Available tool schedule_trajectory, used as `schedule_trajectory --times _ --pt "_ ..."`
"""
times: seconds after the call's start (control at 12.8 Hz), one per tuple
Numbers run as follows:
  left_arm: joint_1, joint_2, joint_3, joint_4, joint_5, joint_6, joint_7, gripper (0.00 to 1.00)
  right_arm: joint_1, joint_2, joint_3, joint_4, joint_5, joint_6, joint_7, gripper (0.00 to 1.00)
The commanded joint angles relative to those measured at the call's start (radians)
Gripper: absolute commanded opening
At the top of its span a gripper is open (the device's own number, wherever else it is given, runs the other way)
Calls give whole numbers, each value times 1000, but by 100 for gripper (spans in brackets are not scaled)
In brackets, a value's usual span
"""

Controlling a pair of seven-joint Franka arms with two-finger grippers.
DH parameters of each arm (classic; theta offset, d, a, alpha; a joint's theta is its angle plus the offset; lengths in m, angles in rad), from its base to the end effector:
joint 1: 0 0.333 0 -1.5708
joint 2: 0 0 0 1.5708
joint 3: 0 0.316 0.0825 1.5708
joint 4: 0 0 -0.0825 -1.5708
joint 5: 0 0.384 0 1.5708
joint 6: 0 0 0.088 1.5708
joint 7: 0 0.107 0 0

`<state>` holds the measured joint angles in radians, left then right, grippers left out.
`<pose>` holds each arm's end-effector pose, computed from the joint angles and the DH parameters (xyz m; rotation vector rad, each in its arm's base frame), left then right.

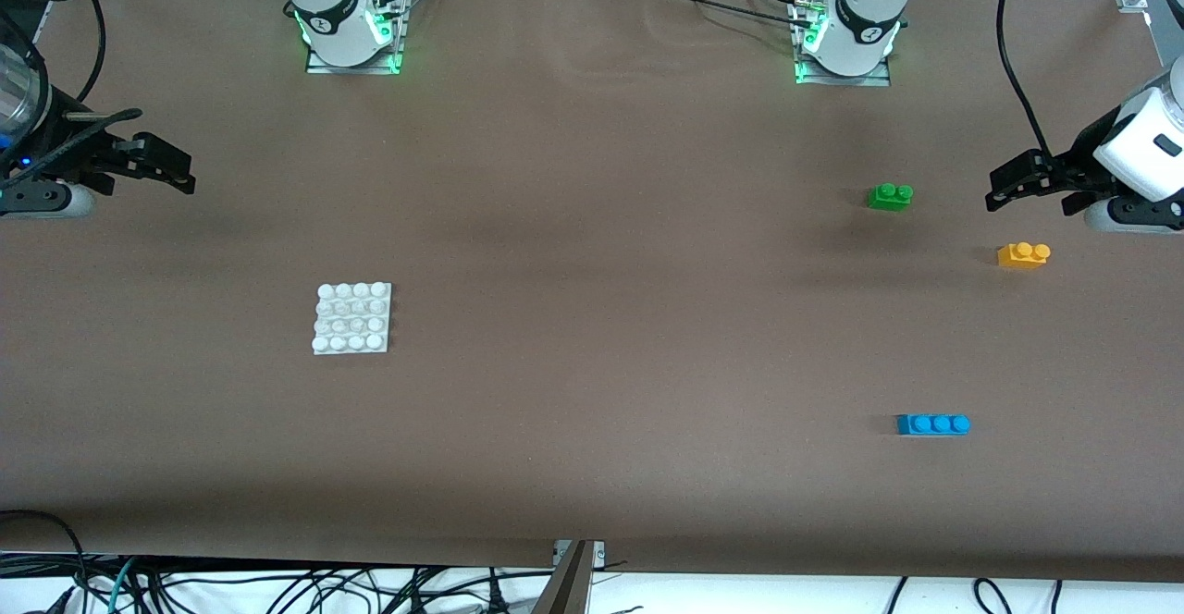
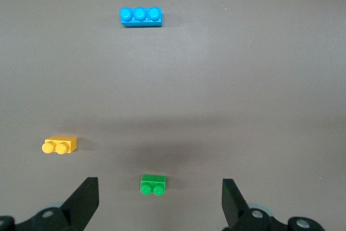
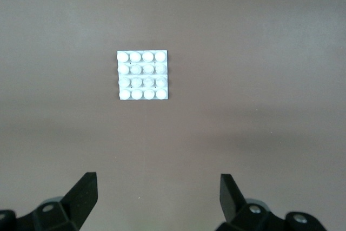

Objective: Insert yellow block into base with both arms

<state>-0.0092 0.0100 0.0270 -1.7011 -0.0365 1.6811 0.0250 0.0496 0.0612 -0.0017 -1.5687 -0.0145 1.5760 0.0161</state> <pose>0.5622 0.0064 0.5666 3.1047 -0.0041 -0.0454 0.5714 0.0259 0.5915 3.1238 0.0504 -0.0834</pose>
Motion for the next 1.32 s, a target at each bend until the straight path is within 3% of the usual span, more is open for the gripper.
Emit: schedule_trajectory --times 0.0,1.09,1.25 --pt "-2 10 2 24 20 -21 -4 100 -10 -6 6 -5 4 13 -5 100" --pt "-2 10 2 26 20 -21 -2 100 -10 -4 6 -5 4 13 -4 100" --pt "-2 10 2 26 20 -21 -4 100 -4 46 8 -5 7 22 -4 100"
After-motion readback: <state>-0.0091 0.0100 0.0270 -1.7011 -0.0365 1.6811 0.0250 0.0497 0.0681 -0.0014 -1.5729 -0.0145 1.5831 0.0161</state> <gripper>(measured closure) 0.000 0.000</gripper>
